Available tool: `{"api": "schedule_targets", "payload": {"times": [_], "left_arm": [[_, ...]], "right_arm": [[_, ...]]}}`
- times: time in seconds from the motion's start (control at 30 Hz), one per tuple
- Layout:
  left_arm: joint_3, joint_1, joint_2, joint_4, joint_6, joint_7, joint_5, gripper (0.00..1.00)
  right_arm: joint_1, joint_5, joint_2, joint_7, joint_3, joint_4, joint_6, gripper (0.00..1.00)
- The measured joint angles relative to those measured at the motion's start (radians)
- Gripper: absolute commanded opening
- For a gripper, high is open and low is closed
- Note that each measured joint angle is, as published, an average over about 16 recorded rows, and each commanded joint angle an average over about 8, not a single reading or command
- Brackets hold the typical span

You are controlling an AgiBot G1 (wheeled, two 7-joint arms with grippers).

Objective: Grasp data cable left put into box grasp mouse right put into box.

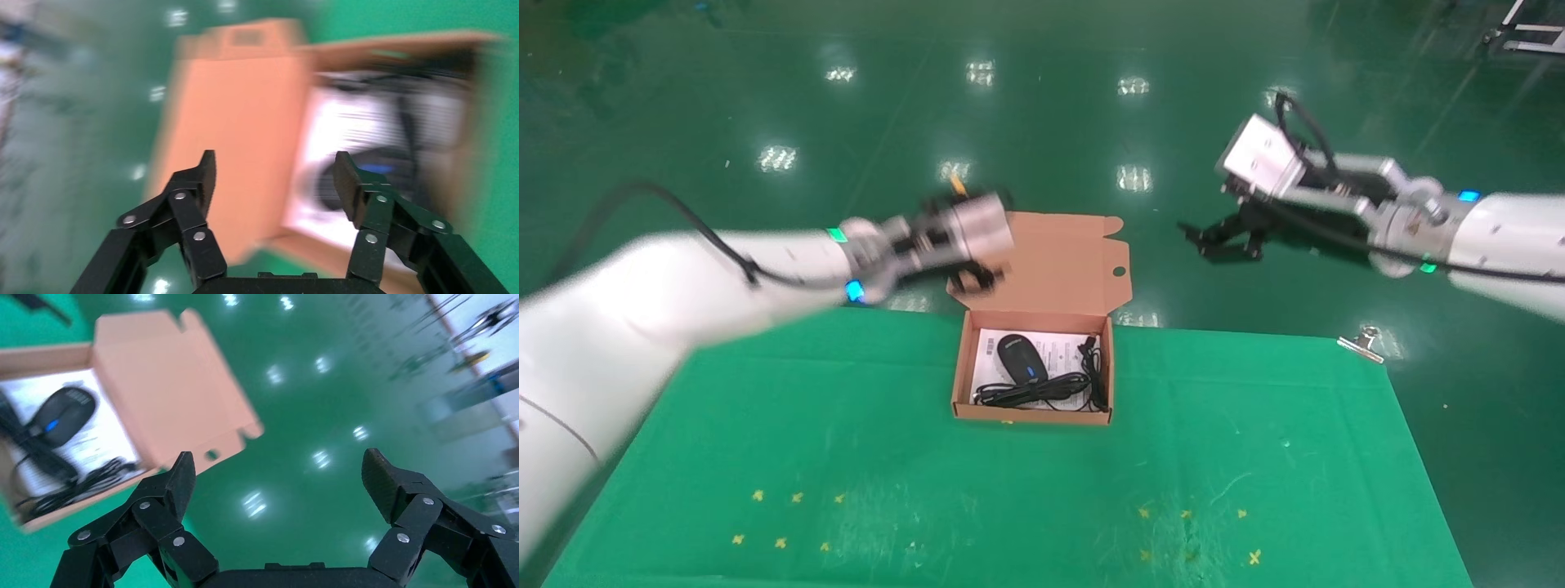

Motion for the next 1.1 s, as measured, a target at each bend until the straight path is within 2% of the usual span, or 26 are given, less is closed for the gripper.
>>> {"api": "schedule_targets", "payload": {"times": [0.23, 0.43, 0.63, 0.97, 1.1], "left_arm": [[-0.042, -0.096, -0.024, 0.052, -0.032, -0.097, -0.024, 1.00], [-0.080, -0.114, -0.054, 0.058, -0.013, -0.144, -0.061, 1.00], [-0.136, -0.069, -0.111, 0.001, 0.064, -0.160, -0.135, 1.00], [-0.254, 0.055, -0.237, -0.146, 0.256, -0.179, -0.302, 1.00], [-0.277, 0.079, -0.262, -0.175, 0.293, -0.182, -0.335, 1.00]], "right_arm": [[0.064, -0.021, 0.017, -0.021, 0.011, 0.031, -0.038, 1.00], [0.073, -0.010, 0.028, -0.039, 0.043, 0.049, -0.113, 1.00], [0.020, 0.046, 0.042, -0.057, 0.121, 0.062, -0.201, 1.00], [-0.125, 0.187, 0.072, -0.095, 0.307, 0.088, -0.375, 1.00], [-0.154, 0.214, 0.078, -0.102, 0.344, 0.094, -0.409, 1.00]]}}
